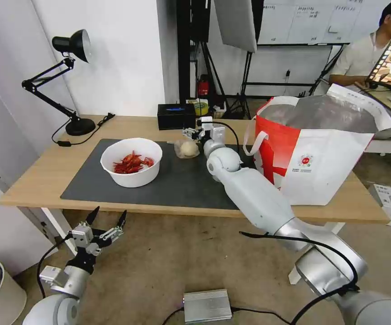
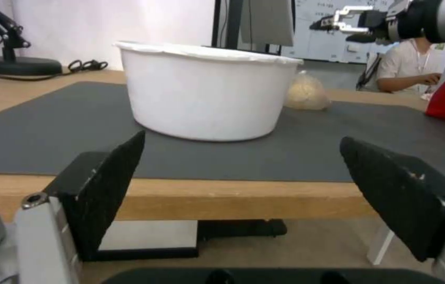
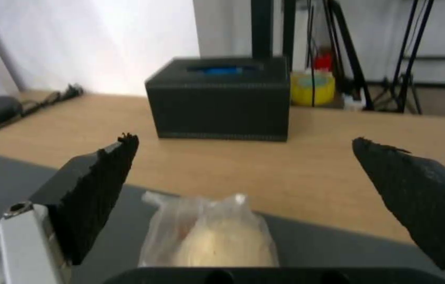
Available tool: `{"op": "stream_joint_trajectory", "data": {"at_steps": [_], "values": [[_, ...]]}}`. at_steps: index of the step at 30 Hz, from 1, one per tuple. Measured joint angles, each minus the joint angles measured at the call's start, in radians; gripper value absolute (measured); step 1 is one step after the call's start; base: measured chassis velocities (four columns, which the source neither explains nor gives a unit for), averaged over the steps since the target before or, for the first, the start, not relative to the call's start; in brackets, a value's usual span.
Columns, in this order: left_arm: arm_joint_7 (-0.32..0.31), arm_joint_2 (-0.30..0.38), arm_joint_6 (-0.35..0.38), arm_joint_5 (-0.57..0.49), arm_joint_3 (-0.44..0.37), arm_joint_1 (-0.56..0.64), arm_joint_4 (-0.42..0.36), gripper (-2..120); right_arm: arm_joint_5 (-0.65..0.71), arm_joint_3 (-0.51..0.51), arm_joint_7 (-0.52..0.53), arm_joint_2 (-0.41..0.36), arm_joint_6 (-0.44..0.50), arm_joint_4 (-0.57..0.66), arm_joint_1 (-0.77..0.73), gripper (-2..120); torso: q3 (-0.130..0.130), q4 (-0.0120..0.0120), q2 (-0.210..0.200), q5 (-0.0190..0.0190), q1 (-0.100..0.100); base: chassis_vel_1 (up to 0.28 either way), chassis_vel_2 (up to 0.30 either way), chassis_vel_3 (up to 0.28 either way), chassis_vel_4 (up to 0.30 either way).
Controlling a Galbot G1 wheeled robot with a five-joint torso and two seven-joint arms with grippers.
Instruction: Pick up the trash from the table and place it into the takeout bag.
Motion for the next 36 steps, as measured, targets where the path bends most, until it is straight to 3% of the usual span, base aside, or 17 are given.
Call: {"op": "stream_joint_trajectory", "data": {"at_steps": [18,36], "values": [[0.001,0.001,-0.012,-0.006,-0.001,0.008,0.009,100,0.014,-0.022,-0.041,0.128,-0.039,-0.288,0.094,100,0.000,0.0001,0.000,-0.0002,0.000,0.000,0.000,0.000,0.000],[0.003,0.001,-0.018,-0.009,0.007,0.004,0.023,100,-0.056,-0.004,-0.065,0.138,-0.019,-0.350,0.070,100,0.000,0.0001,0.000,0.0000,0.000,0.000,0.000,0.000,0.000]]}}
